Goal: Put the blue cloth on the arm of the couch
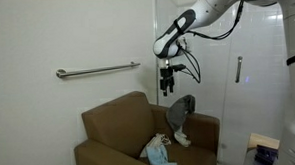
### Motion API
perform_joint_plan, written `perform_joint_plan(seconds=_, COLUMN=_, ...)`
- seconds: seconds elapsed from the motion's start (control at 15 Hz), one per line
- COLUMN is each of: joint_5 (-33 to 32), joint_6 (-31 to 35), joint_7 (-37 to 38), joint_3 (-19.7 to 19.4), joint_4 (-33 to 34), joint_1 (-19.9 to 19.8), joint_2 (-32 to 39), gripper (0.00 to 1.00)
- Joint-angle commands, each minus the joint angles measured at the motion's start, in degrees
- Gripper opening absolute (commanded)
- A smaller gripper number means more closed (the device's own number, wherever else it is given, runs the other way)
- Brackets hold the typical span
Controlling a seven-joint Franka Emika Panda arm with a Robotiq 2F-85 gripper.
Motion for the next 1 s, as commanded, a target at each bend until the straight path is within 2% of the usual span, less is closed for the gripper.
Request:
perform_joint_plan(seconds=0.0, joint_5=1.3, joint_6=-3.0, joint_7=-4.0, joint_3=3.5, joint_4=9.3, joint_1=-1.9, joint_2=10.5, gripper=1.0)
perform_joint_plan(seconds=0.27, joint_5=-0.2, joint_6=-2.7, joint_7=-4.3, joint_3=6.6, joint_4=15.4, joint_1=-2.3, joint_2=21.7, gripper=1.0)
perform_joint_plan(seconds=0.47, joint_5=-0.4, joint_6=0.5, joint_7=-3.8, joint_3=8.5, joint_4=16.9, joint_1=-2.2, joint_2=29.8, gripper=1.0)
perform_joint_plan(seconds=0.67, joint_5=-0.4, joint_6=0.7, joint_7=-3.5, joint_3=10.1, joint_4=19.2, joint_1=-2.3, joint_2=37.3, gripper=1.0)
perform_joint_plan(seconds=0.93, joint_5=0.3, joint_6=7.2, joint_7=1.0, joint_3=10.2, joint_4=22.4, joint_1=-1.8, joint_2=45.1, gripper=1.0)
